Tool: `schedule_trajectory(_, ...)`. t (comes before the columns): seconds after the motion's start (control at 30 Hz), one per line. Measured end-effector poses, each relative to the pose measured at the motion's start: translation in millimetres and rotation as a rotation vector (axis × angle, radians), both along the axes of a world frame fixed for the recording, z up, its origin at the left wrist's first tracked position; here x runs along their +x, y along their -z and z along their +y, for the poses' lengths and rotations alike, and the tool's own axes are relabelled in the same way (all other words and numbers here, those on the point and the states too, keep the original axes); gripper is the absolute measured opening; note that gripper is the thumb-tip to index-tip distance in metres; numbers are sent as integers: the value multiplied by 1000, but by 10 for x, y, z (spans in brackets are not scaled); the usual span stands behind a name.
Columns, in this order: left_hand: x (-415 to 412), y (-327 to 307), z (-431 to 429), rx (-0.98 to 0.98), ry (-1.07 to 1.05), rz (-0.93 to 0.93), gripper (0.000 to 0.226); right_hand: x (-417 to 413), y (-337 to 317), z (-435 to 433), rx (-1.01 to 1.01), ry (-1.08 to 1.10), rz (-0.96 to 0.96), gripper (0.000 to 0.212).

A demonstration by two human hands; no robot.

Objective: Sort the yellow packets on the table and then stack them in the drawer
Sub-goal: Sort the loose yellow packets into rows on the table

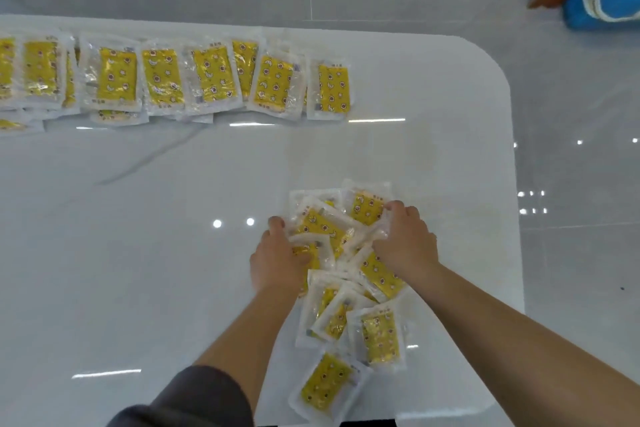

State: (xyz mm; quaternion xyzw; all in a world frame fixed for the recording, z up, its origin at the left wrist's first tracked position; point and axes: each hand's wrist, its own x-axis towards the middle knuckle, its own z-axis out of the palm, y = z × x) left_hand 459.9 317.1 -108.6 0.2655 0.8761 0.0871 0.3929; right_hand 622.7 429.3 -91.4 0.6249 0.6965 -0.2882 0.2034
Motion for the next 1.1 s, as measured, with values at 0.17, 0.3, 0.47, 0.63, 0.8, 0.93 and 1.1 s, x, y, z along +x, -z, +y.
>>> schedule_trajectory(0.17, -19, -133, -73, -53, -251, -72, 16, 306, -36, -68, 9, -355, -124, 63)
schedule_trajectory(0.3, -102, -171, -64, -30, -152, -100, 12, 360, 2, -23, -43, -401, -6, 60)
schedule_trajectory(0.47, -40, -158, -67, 163, -478, -240, 28, 457, 48, -11, -116, -82, 206, 55)
schedule_trajectory(0.63, 216, -83, -7, 71, -387, -162, 46, 535, 149, 59, -195, -17, 224, 21)
schedule_trajectory(0.8, 350, 12, 116, 40, -187, 95, 40, 504, 116, 158, -256, 121, 389, 17)
schedule_trajectory(0.93, 342, -17, 178, 72, -49, 169, 37, 526, 98, 233, -336, 246, 490, 13)
schedule_trajectory(1.1, 171, -86, 181, 91, -170, 13, 18, 513, 59, 312, -444, 516, 616, 10)
